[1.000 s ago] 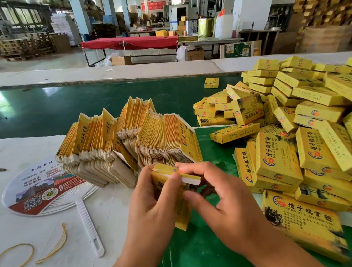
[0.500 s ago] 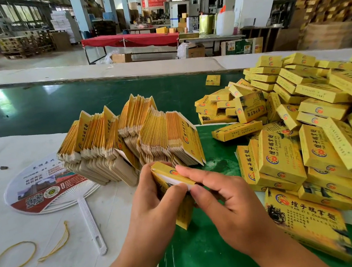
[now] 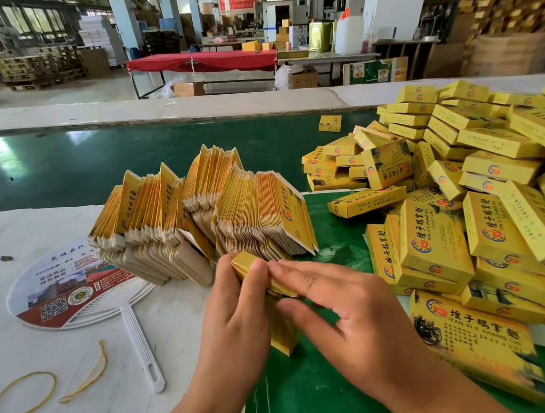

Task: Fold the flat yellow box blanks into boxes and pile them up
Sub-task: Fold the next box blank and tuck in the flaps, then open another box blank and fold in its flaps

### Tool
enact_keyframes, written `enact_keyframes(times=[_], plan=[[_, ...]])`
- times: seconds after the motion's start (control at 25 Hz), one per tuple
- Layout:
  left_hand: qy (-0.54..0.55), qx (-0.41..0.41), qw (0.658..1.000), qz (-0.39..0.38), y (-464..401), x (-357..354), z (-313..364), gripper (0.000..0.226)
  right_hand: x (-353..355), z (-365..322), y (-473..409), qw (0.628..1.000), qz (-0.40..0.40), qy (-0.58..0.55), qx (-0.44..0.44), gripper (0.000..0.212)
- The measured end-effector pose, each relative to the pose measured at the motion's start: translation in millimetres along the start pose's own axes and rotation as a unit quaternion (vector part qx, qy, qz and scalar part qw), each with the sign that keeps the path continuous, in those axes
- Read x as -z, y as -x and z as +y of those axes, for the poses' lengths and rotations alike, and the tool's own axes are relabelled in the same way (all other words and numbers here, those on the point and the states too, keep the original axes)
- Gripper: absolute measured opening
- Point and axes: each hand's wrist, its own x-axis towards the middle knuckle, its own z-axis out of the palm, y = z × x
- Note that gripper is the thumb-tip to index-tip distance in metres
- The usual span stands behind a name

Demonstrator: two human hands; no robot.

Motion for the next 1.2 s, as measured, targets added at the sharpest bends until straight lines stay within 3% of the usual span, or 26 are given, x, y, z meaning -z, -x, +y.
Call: enact_keyframes(times=[0.08,0.2,0.28,0.4,0.48,0.6,0.68,0.76,0.88,1.0,1.08,1.16,1.2], plan=[[-0.022,0.000,1.000,-0.015,-0.3,1.5,0.3,0.016,-1.0,-1.5,-0.3,1.000,0.016,0.024,0.006,0.040],[-0.009,0.026,1.000,-0.001,-0.8,3.8,4.6,0.036,-2.9,-1.8,-1.6,0.998,0.037,0.056,0.015,0.036],[0.028,0.051,0.998,0.003,-5.5,4.3,5.3,0.031,-2.8,1.1,-0.5,0.997,0.060,0.045,0.001,0.034],[-0.021,0.012,0.998,-0.062,-7.6,5.7,3.1,0.052,2.9,5.6,3.7,0.988,0.091,-0.084,-0.094,0.029],[-0.041,-0.007,0.994,-0.105,-8.7,6.7,-0.1,0.045,9.4,7.7,5.1,0.965,0.118,-0.175,-0.156,0.019],[0.019,0.050,0.983,-0.178,-10.3,12.7,-9.8,0.040,12.4,9.1,2.3,0.950,0.127,-0.205,-0.196,0.017],[0.061,0.108,0.980,-0.158,-10.8,15.2,-7.3,0.039,12.0,7.5,2.5,0.972,0.105,-0.123,-0.169,0.026],[0.117,0.153,0.977,-0.086,-13.9,15.5,-2.1,0.024,12.8,6.1,5.6,0.993,0.074,0.008,-0.093,0.051],[0.093,0.122,0.987,-0.041,-15.0,24.7,-5.0,0.029,12.0,-0.7,6.3,0.987,-0.028,0.154,0.030,0.079],[0.038,0.118,0.990,-0.065,-12.0,30.0,-4.9,0.036,6.9,-3.2,5.2,0.958,-0.031,0.264,0.105,0.064],[0.076,0.148,0.983,-0.078,-15.3,25.6,-5.0,0.044,10.2,-6.4,2.6,0.950,0.012,0.285,0.127,0.047],[0.075,0.125,0.984,-0.098,-17.8,22.6,-14.4,0.036,20.0,-11.6,-3.8,0.947,0.045,0.291,0.131,0.042],[0.121,0.166,0.974,-0.091,-18.3,18.5,-12.4,0.033,28.1,-14.4,-10.4,0.951,0.061,0.279,0.118,0.040]])
